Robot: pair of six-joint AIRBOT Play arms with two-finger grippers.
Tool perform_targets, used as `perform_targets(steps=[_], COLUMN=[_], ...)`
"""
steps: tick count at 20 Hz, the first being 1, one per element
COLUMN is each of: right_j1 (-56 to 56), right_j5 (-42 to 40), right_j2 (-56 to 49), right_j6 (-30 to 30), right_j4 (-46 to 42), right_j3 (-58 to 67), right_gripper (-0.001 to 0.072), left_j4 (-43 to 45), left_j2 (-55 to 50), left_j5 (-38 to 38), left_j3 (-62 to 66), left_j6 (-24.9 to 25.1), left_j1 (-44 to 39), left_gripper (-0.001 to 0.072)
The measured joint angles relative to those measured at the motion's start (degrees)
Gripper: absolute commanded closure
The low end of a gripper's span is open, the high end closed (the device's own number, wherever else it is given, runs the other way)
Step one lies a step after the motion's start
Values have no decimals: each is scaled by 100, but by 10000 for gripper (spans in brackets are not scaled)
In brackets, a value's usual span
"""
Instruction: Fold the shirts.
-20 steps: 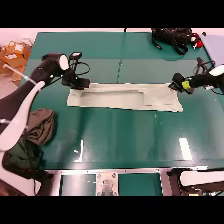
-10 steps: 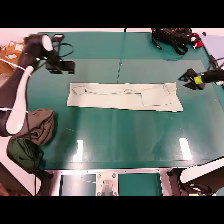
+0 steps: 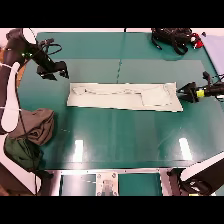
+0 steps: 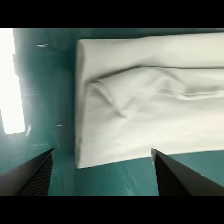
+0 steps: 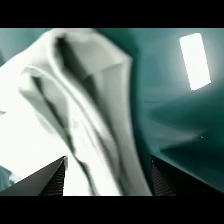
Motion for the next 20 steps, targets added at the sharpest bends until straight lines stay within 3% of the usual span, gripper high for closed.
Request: perform_targets(steps=[2, 3, 4, 5, 6, 7, 8, 13, 20], right_j1=[223, 337, 459, 570, 671, 756, 824, 942, 1152], right_j5=[2, -4, -42, -127, -166, -149, -140, 334, 933], right_j2=[-107, -142, -168, -190, -229, -245, -234, 22, 1388], right_j6=[-184, -238, -278, -319, -337, -350, -365, -96, 326], right_j4=[131, 203, 216, 168, 188, 118, 74, 68, -39], right_j3=[22, 37, 81, 127, 199, 295, 428, 1150, 1464], right_gripper=[112, 114, 243, 491, 613, 687, 694, 695, 695], left_j4=[-247, -369, -501, -638, -778, -883, -992, -1270, -1729], left_j2=[0, 0, -2, 0, -2, 0, -2, -4, -669], left_j5=[-20, -17, -7, 13, 26, 39, 55, 485, 2704], left_j3=[4, 4, 4, 4, 4, 4, 4, -28, -343], left_j6=[0, 0, 2, 4, 26, 70, 125, 282, 387], left_j1=[17, 26, 24, 17, 13, 11, -9, -529, -2435], left_gripper=[16, 73, 218, 318, 434, 583, 683, 682, 682])
